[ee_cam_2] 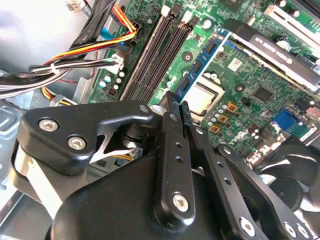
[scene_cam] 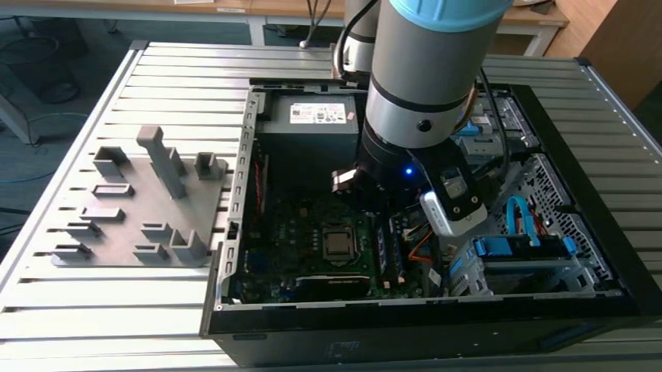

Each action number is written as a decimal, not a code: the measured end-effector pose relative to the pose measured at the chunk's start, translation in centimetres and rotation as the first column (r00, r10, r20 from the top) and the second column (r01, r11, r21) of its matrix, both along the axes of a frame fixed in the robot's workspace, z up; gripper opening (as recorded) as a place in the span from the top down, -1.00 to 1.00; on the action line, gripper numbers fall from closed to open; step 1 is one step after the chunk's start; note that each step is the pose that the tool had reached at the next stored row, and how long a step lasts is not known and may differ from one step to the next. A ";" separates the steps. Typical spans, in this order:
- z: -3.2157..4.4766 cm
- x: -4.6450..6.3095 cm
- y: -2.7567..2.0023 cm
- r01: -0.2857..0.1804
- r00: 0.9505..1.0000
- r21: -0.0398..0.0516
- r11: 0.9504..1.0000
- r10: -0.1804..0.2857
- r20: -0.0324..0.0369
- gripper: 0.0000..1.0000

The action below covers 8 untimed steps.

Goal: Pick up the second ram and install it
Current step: 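Insert the second ram into the second slot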

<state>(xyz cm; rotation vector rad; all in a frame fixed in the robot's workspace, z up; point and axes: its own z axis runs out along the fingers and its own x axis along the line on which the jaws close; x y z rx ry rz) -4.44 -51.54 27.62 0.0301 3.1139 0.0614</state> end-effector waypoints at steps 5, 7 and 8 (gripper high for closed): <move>-0.33 0.0 0.00 0.000 1.000 0.000 1.000 0.000 0.000 0.73; -0.41 0.0 0.00 0.000 1.000 0.000 1.000 0.000 0.000 0.73; -0.43 0.0 0.00 0.000 1.000 0.000 1.000 0.000 0.000 0.73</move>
